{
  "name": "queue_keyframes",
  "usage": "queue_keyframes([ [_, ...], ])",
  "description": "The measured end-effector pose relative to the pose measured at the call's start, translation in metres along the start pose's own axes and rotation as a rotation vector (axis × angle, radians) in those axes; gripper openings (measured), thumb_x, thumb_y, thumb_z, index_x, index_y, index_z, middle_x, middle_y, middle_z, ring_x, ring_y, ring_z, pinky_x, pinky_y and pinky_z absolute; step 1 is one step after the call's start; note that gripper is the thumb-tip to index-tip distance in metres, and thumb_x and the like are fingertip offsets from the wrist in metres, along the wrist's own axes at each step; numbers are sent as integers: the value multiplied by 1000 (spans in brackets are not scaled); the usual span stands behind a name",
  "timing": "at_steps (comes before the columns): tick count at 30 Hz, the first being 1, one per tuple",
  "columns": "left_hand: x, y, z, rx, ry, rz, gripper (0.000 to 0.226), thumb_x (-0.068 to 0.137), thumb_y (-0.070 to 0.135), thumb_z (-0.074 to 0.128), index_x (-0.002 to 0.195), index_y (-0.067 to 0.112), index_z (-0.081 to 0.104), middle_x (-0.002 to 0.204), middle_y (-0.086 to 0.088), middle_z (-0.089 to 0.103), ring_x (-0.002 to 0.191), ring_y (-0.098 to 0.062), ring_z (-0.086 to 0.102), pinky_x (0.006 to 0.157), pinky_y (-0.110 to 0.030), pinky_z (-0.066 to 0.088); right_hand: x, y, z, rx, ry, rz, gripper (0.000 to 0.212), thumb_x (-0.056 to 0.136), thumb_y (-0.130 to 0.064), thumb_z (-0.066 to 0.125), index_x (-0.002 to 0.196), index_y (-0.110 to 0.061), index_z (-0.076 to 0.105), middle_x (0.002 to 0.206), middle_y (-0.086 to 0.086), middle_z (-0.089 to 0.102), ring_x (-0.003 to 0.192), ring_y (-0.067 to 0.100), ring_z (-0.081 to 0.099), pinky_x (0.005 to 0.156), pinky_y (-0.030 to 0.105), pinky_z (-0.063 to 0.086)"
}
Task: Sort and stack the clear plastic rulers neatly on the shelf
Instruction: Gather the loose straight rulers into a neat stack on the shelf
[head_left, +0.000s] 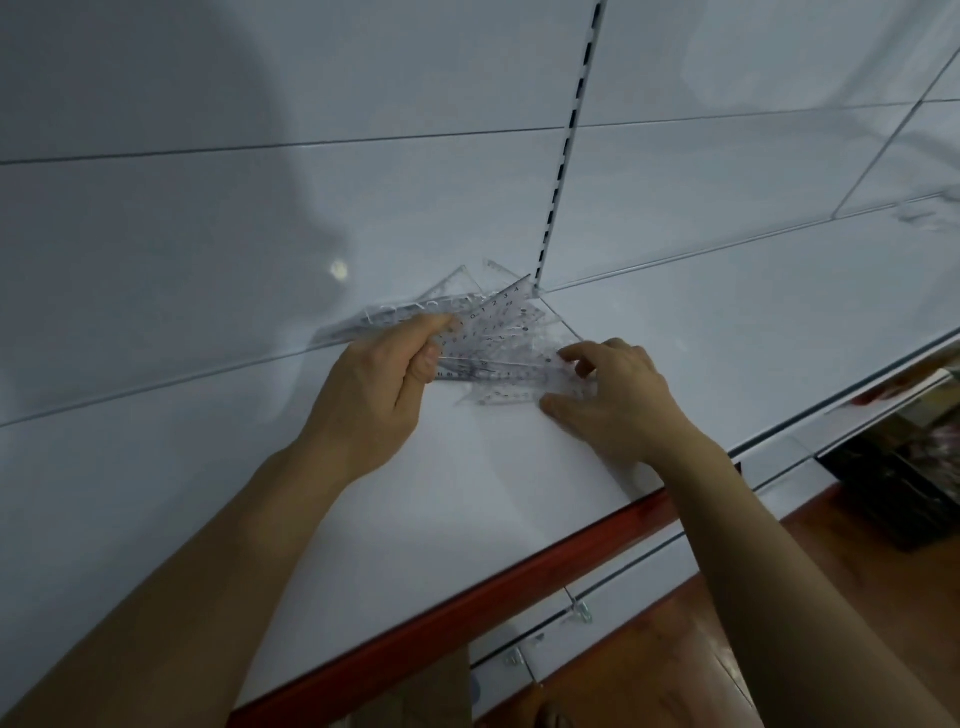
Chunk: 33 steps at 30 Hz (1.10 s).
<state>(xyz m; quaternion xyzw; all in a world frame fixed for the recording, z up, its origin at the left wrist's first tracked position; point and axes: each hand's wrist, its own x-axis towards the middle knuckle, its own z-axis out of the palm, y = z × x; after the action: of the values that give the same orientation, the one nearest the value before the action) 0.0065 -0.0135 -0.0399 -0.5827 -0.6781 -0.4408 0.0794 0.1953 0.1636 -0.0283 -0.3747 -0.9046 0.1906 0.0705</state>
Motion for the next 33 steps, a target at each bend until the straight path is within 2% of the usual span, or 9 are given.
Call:
queue_keyframes([
  [3,-1,-1,0,10,11,-6,36,103,20,40,133,16,61,91,30,54,80,-5,57,75,-21,45,-2,0,3,92,51,-41,21,85,-43,73,99,-35,59,94,-15,57,102,20,51,94,45,46],
  [7,-1,1,-1,4,2,-22,37,103,21,40,134,16,60,92,31,54,84,6,58,76,-15,42,-7,4,3,246,121,-78,5,89,-25,71,88,-28,67,82,-16,64,80,5,58,73,21,46],
  [9,-2,5,-1,6,7,-23,37,103,20,41,134,14,60,93,31,54,85,9,56,77,-10,39,-9,5,-2,324,139,-80,7,91,-22,69,85,-25,69,76,-15,66,69,1,57,63,10,40],
  [14,2,19,-2,23,11,16,37,104,17,41,134,12,60,103,18,56,98,1,56,87,-16,41,-19,22,-23,487,110,-54,15,101,-28,58,88,-21,64,66,-5,70,50,7,56,56,23,49],
  [18,14,35,3,147,-39,86,39,102,17,43,138,9,56,99,10,45,85,-3,49,76,-11,38,-26,57,-40,577,212,46,17,102,-28,58,88,-22,66,62,-4,70,49,7,57,54,26,47],
  [21,33,60,20,186,-100,174,41,102,20,42,140,9,54,100,7,45,82,-9,47,74,-17,39,-29,90,-53,741,271,95,17,103,-16,55,98,-21,70,69,0,72,57,13,65,63,35,55],
  [25,63,102,67,188,-119,260,43,100,16,46,141,6,51,102,4,50,87,-9,49,81,-15,41,-38,142,-76,894,330,98,24,101,-2,51,106,-16,70,75,6,74,65,20,69,61,30,53],
  [29,89,142,133,111,-144,282,50,100,22,47,147,6,45,103,2,53,86,-12,51,75,-27,48,-49,204,-112,987,394,157,15,101,-6,57,98,-9,72,76,12,74,66,24,72,60,32,54],
  [33,123,182,204,74,-157,308,50,98,19,49,147,10,47,105,7,54,85,-4,49,70,-25,48,-55,280,-151,942,445,206,17,99,-11,62,88,-3,72,69,12,73,60,26,70,56,33,53],
])
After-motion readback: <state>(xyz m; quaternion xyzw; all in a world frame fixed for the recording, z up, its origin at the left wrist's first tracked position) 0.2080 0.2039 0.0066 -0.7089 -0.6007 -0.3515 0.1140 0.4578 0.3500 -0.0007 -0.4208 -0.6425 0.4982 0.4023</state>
